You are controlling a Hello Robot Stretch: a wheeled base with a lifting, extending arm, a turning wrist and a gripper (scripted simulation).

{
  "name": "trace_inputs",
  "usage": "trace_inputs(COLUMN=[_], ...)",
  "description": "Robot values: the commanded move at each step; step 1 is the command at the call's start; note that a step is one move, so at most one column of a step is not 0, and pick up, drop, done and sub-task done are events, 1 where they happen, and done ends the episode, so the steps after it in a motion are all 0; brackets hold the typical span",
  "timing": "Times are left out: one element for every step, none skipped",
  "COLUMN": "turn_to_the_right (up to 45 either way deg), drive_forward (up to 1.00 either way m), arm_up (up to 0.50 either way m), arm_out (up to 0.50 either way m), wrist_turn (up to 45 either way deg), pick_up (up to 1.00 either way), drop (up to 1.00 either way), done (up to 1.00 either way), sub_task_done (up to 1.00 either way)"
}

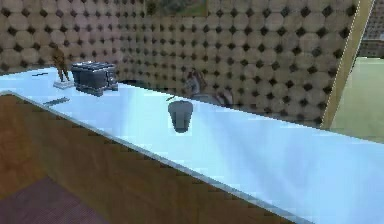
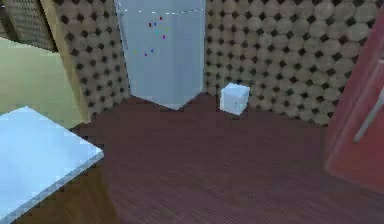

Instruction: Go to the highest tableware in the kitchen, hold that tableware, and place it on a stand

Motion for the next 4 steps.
trace_inputs(turn_to_the_right=[45.0, 39.0, 0.0, 0.0], drive_forward=[0.0, 0.0, 0.5, 0.2], arm_up=[0.0, 0.0, 0.0, 0.0], arm_out=[0.0, 0.0, 0.0, 0.0], wrist_turn=[0.0, 0.0, 0.0, 0.0], pick_up=[0.0, 0.0, 0.0, 0.0], drop=[0.0, 0.0, 0.0, 0.0], done=[0.0, 0.0, 0.0, 0.0], sub_task_done=[0.0, 0.0, 0.0, 0.0])
